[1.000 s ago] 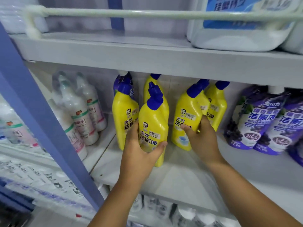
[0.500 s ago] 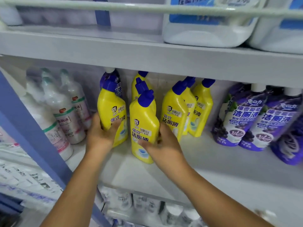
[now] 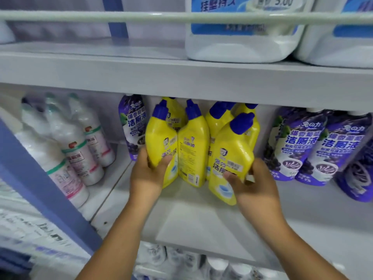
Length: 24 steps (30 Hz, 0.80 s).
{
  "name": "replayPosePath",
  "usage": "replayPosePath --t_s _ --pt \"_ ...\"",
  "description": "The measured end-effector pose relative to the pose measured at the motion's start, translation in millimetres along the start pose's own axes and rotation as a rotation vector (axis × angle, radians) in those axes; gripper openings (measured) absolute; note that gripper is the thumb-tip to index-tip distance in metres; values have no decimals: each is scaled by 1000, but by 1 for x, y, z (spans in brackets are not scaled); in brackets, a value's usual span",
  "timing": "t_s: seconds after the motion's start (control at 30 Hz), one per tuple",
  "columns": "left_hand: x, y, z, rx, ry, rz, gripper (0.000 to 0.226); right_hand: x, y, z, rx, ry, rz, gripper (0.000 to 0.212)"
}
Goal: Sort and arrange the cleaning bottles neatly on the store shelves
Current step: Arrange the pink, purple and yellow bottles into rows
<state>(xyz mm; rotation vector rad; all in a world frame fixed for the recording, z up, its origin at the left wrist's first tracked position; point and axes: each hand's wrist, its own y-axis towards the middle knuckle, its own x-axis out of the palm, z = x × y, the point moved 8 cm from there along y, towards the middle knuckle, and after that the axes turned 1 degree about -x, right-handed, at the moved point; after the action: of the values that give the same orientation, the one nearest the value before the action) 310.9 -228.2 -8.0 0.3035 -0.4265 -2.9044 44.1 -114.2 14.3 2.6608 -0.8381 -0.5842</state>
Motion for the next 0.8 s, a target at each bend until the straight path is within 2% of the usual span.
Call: replayPosePath --t_s 0.03,0.1,0.2,0.27,0.33,0.47,0.63,0.7,0.8 --pt "-3 2 3 30 -37 14 20 1 1 5 8 -25 -14 29" --pt "-21 12 11 95 -134 155 29 4 2 11 25 -55 -45 29" --pt "-55 50 10 104 -139 365 12 10 10 15 48 -55 -124 28" --pt "-55 85 11 82 -45 326 30 12 13 15 74 -35 -151 30" --pt "-43 112 -1 -37 34 222 44 13 13 15 73 -40 -156 33" --pt "-35 127 -20 -149 107 175 49 13 11 14 86 -52 -142 33" --pt "-61 62 -7 -104 76 202 38 14 10 13 100 -26 -159 32" --pt "-77 15 1 -133 28 226 35 14 11 14 112 -17 -168 31" --pt "-90 -44 17 -172 -26 179 33 13 14 18 132 -35 -211 29"
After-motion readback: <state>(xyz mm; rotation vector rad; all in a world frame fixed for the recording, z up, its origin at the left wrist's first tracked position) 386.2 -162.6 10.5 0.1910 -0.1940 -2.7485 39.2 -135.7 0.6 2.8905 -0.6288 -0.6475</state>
